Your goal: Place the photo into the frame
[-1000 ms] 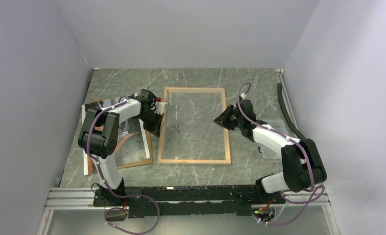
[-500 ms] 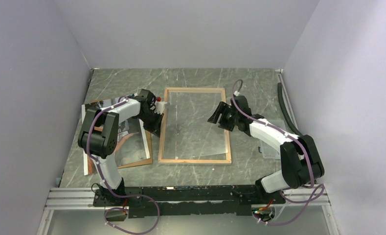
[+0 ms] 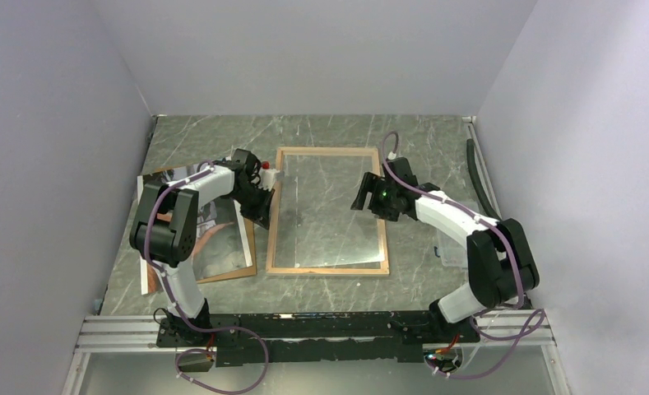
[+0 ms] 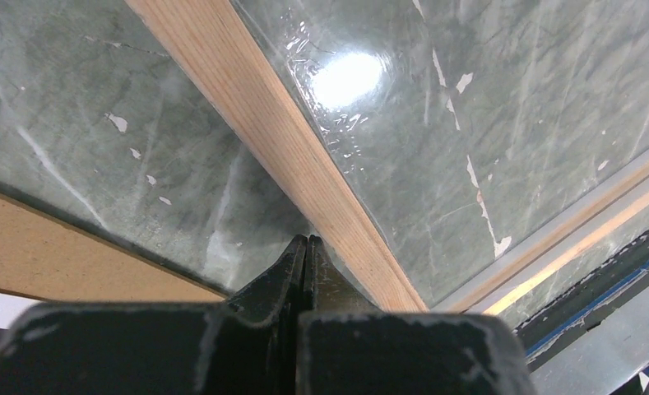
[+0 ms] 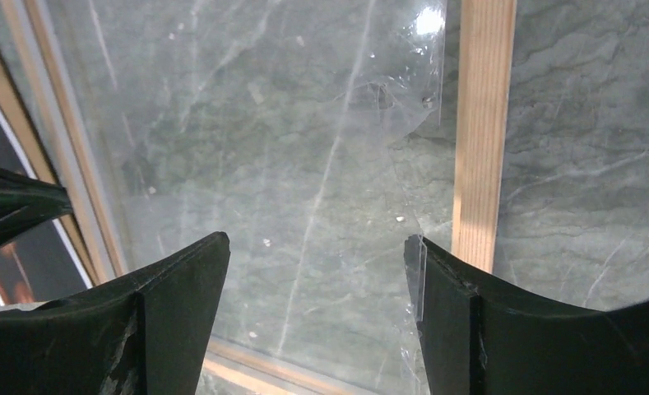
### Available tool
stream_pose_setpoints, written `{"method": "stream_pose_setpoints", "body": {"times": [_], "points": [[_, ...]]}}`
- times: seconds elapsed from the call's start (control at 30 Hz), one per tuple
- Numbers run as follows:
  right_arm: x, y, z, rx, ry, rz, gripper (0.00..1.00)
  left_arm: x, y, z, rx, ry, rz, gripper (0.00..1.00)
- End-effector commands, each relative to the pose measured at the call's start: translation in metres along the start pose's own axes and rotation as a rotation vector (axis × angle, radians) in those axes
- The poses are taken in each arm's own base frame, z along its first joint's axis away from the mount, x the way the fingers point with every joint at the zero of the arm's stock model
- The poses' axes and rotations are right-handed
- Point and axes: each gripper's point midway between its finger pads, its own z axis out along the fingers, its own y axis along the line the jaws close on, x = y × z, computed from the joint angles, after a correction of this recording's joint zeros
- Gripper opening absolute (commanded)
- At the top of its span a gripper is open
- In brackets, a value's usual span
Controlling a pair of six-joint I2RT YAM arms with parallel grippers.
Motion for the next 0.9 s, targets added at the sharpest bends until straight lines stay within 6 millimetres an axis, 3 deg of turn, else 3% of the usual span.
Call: {"method": "stream_pose_setpoints", "body": {"times": [0.0, 0.87], "points": [[-0.008, 0.001, 0.001, 0.017, -0.015, -0.032, 0.83, -0.018, -0.007, -0.017, 0.012, -0.076, 0.045, 0.03], [-0.012, -0.001, 0.012, 0.158, 0.014, -0.118, 0.88, -0.021, -0.003, -0.017, 0.003, -0.079, 0.045, 0.03]]}}
